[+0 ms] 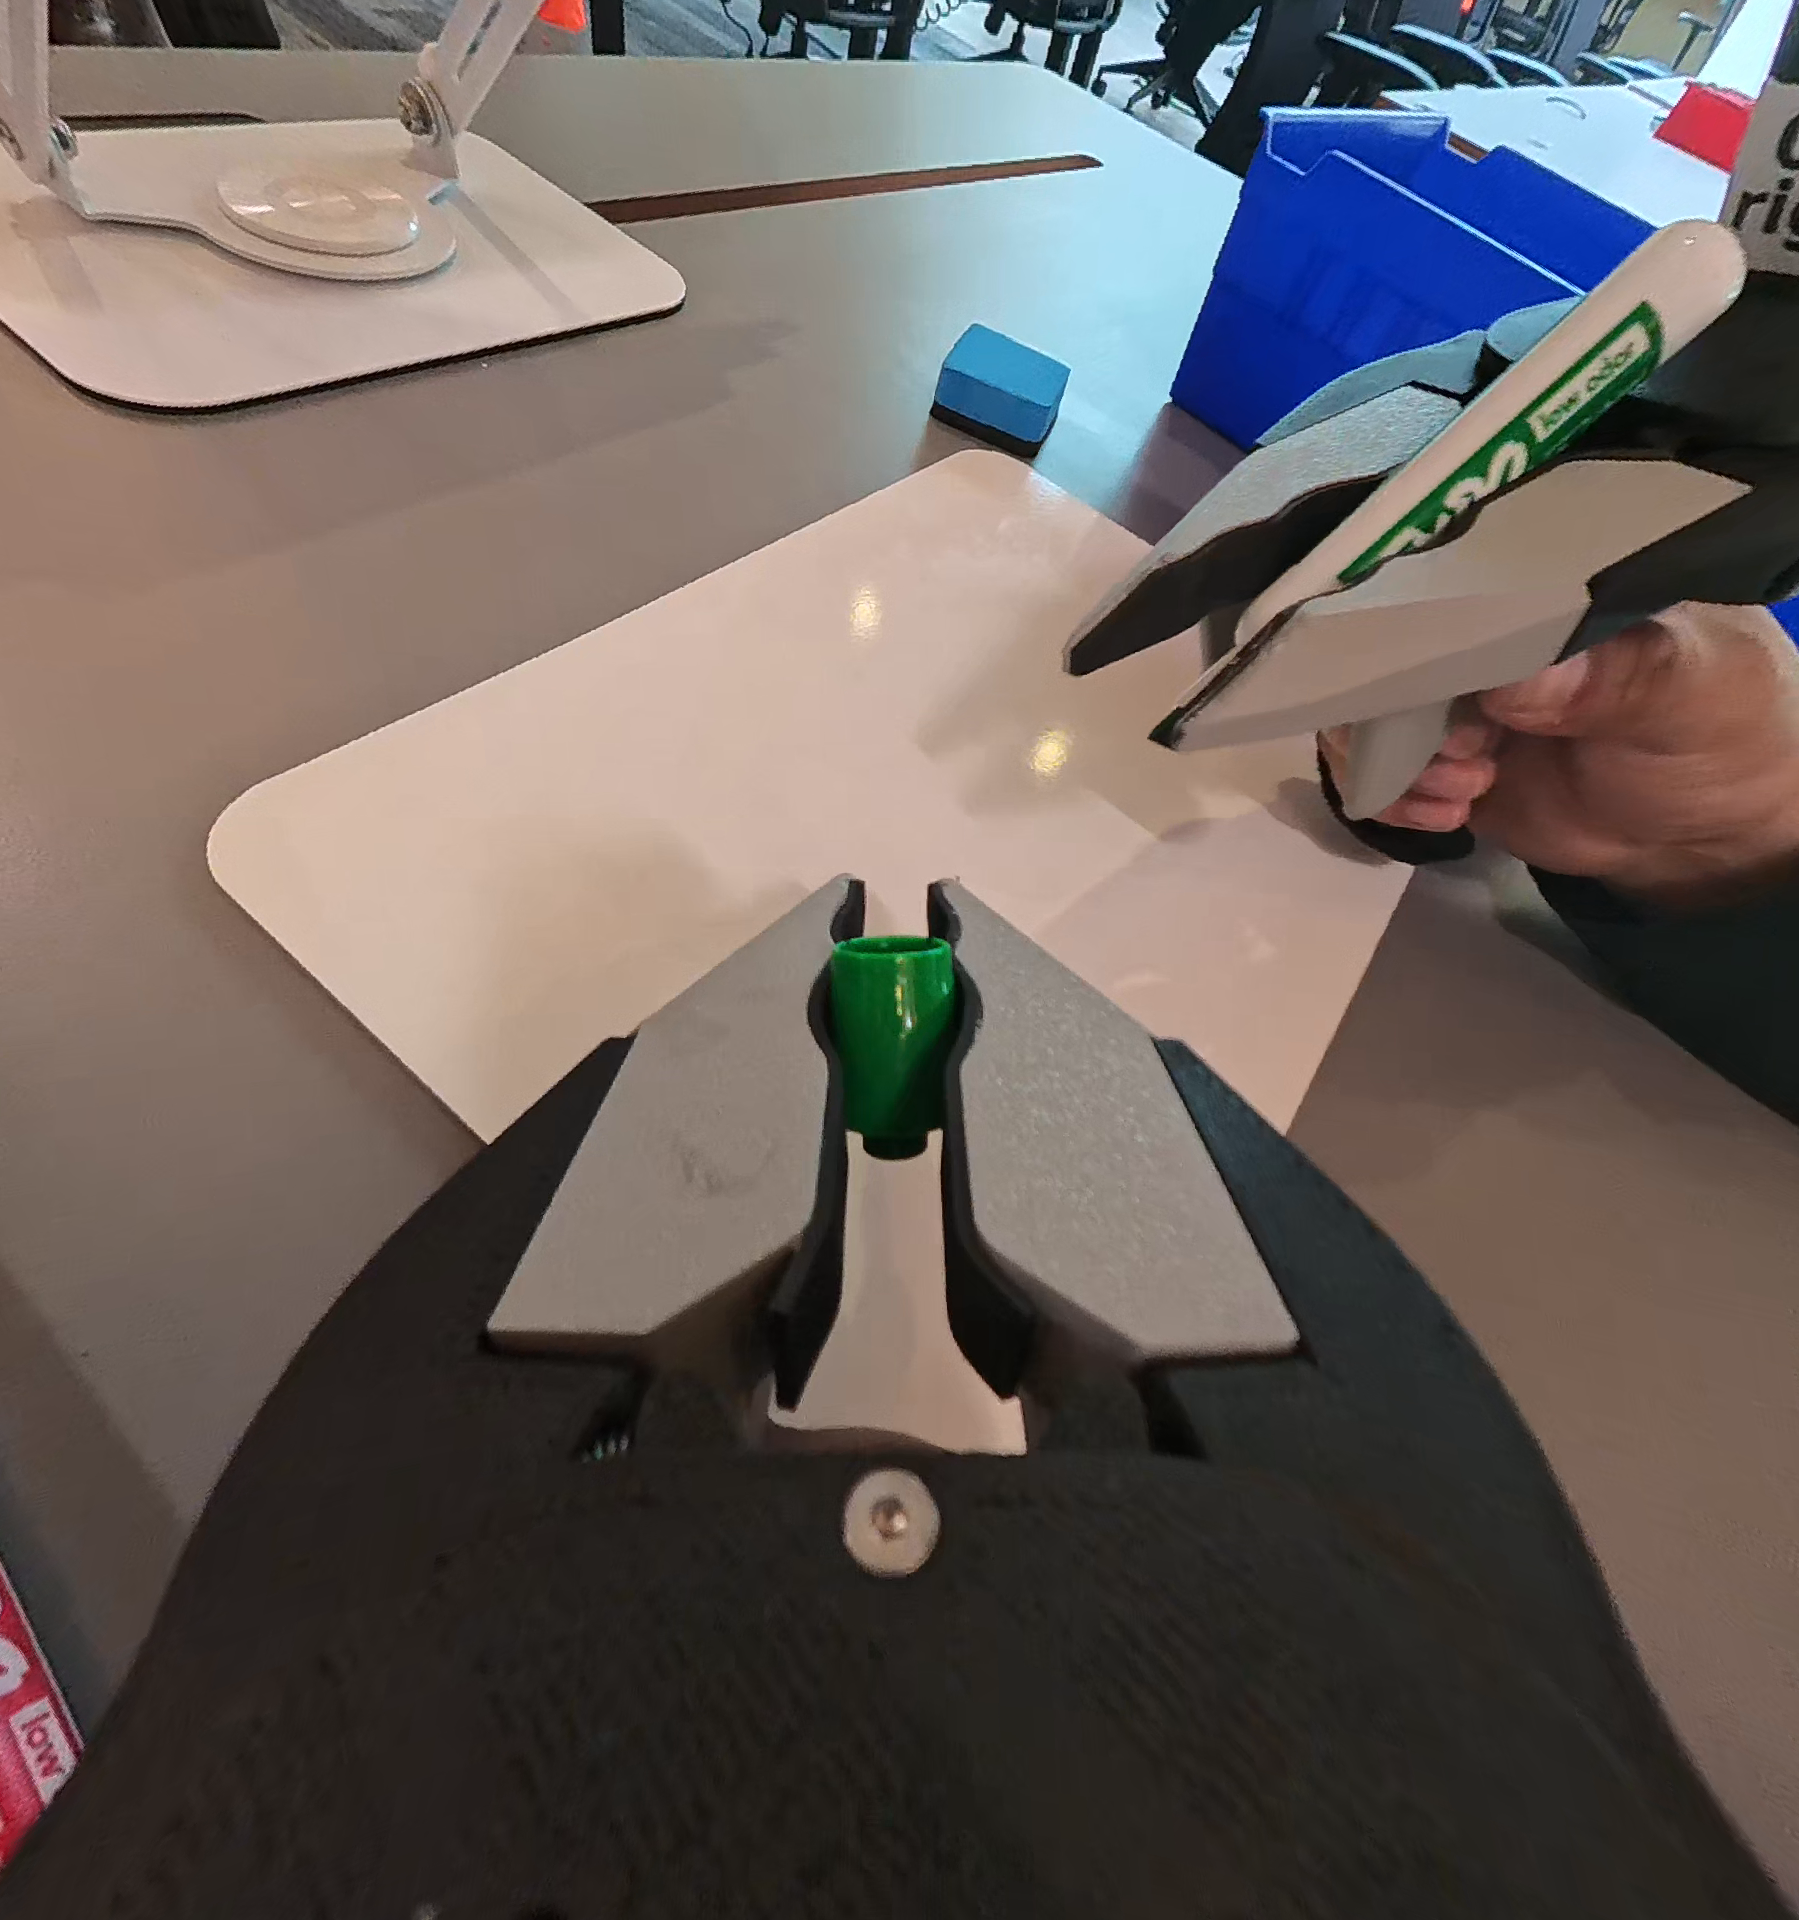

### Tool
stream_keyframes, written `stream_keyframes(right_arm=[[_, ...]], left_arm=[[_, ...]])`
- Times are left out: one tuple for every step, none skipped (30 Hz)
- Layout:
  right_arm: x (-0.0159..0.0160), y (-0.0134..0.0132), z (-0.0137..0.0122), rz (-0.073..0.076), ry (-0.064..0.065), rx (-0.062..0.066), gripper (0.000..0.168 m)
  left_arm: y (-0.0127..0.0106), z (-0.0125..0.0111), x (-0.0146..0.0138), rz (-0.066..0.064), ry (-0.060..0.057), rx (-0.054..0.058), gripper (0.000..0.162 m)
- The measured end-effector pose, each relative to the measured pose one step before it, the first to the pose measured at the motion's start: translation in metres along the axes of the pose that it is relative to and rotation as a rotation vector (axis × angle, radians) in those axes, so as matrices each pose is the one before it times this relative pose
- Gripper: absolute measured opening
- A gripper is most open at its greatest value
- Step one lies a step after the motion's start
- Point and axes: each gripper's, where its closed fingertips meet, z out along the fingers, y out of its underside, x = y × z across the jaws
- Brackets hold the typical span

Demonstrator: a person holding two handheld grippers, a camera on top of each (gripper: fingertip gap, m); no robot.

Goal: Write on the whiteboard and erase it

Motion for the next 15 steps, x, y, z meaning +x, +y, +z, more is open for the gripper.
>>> stream_keyframes(right_arm=[[0.0007,-0.00029,-0.00033,0.0027,0.0024,0.0029,0.023],[0.0015,-0.00022,-0.00041,0.0002,0.0088,0.003,0.023],[0.00127,-0.0003,-0.00027,0.0001,0.0067,0.0032,0.023],[0.00083,-0.00019,-0.00026,0.0036,0.0023,0.0024,0.023],[0.0009,-0.00035,-0.00029,0.0037,0.0032,0.0038,0.023],[-0.00094,0.00026,-0.00035,-0.002,-0.009,0.0009,0.023],[0.00044,-0.00041,-0.0002,0.0041,0.0022,0.0038,0.023],[-0.00034,-0.0007,-0.00026,0.0002,-0.0025,0.0054,0.023],[-0.0003,-0.00084,-0.00028,-0.0015,0.0,0.0048,0.023],[0.0004,-0.00049,-0.00022,-0.0052,0.0056,0.0017,0.023],[0.00088,0.00009,-0.00007,-0.0082,0.01,-0.0019,0.023],[0.00078,0.0002,0.00003,-0.0079,0.0089,-0.0024,0.023],[0.00032,-0.00001,-0.00001,-0.0044,0.0051,-0.0003,0.023],[-0.0002,-0.00017,0.00012,-0.0015,0.0005,0.001,0.023],[-0.00022,0.00005,0.00011,-0.0013,0.0001,-0.001,0.023]], left_arm=[[-0.00001,-0.00003,0.0004,0.0006,0.0027,0.0004,0.009],[0.00023,0.00013,0.00053,0.0015,0.0028,-0.0011,0.009],[0.00011,0.00004,-0.00034,-0.0003,-0.0026,-0.0013,0.009],[0.00019,0.00011,-0.00023,-0.0008,-0.0013,-0.0015,0.009],[0.0002,0.00004,-0.00005,-0.0004,0.0007,-0.0015,0.009],[0.0,-0.00003,0.00002,0.0006,0.0,0.0003,0.009],[-0.00012,-0.00008,0.00027,0.0017,0.0,0.0014,0.009],[0.00013,0.0,0.00012,0.0016,-0.0003,-0.0006,0.009],[-0.00004,-0.00001,-0.00006,0.0007,-0.0006,0.0006,0.009],[-0.00029,-0.00016,0.00034,0.0007,0.002,0.0027,0.009],[-0.00066,-0.00031,0.00055,0.0008,0.0036,0.0046,0.009],[-0.00082,-0.00022,-0.00004,-0.0012,0.0005,0.006,0.009],[-0.00026,-0.00013,-0.00007,-0.0016,0.0005,0.0024,0.009],[-0.00003,-0.00002,-0.00003,-0.0008,0.0003,0.0,0.009],[-0.00009,0.00004,-0.00001,0.0003,0.0,0.0006,0.009]])
